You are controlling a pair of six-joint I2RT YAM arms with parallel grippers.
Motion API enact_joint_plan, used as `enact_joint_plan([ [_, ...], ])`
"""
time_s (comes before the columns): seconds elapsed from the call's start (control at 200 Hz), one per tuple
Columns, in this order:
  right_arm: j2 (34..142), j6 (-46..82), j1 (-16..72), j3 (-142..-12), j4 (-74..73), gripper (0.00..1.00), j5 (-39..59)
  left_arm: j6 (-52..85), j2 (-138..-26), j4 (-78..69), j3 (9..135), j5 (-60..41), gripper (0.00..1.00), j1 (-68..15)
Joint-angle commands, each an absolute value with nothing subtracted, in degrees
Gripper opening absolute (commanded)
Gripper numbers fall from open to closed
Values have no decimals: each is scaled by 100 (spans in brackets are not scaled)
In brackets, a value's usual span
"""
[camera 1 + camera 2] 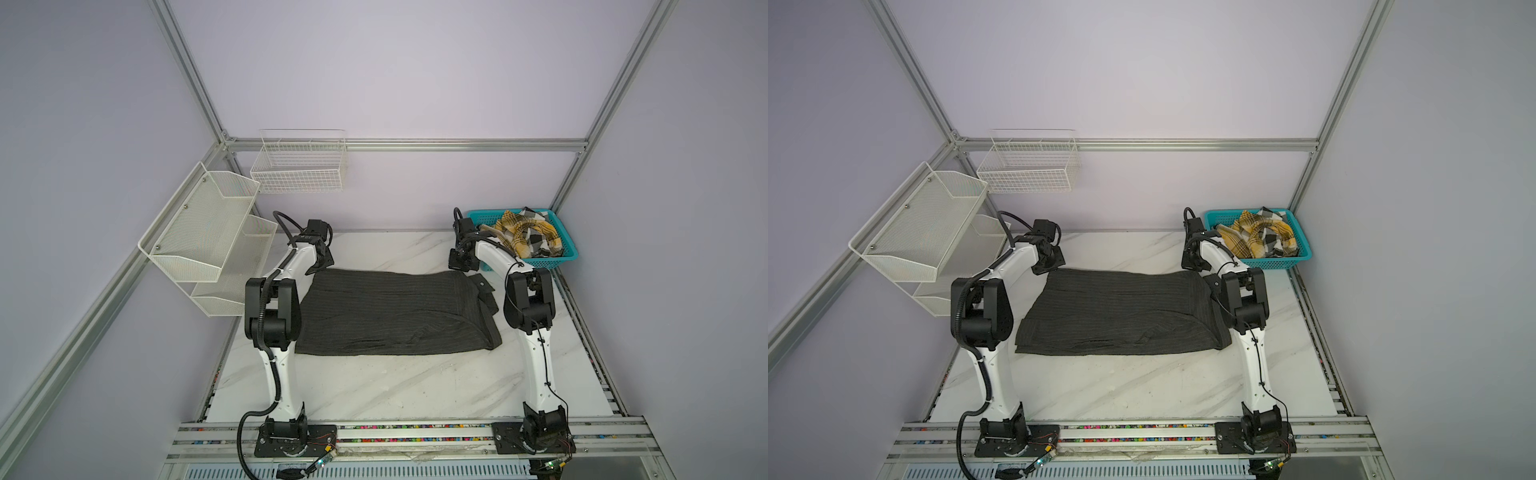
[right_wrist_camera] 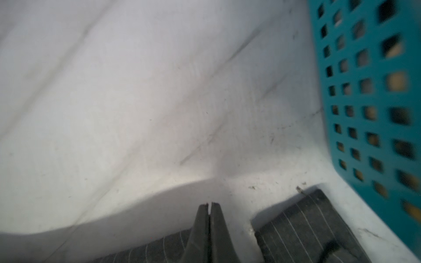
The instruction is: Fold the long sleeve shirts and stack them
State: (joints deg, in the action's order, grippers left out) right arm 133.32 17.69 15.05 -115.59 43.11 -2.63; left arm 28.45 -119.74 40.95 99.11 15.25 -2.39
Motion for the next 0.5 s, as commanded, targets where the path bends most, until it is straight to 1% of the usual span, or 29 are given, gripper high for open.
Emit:
enact_joint_plan([
  [0.0, 12333, 1848, 1511, -10997, 3924, 0, -200, 3169, -11460, 3946, 9471, 1740, 0, -70],
  [0.12, 11376, 2078, 1542, -9571, 3204, 0, 70, 3476, -10978, 3650, 8749, 1575, 0, 91],
  [0.225, 10794, 2271, 1669, -8535, 2835, 0, 237, 3627, -10357, 3273, 7973, 1447, 0, 114],
  [0.34, 10339, 2467, 1732, -7721, 2580, 0, 194, 3808, -9764, 3059, 7159, 1439, 0, 108],
  [0.495, 9938, 2644, 1794, -6830, 2285, 0, 331, 4013, -9268, 2880, 6171, 1512, 0, 110],
])
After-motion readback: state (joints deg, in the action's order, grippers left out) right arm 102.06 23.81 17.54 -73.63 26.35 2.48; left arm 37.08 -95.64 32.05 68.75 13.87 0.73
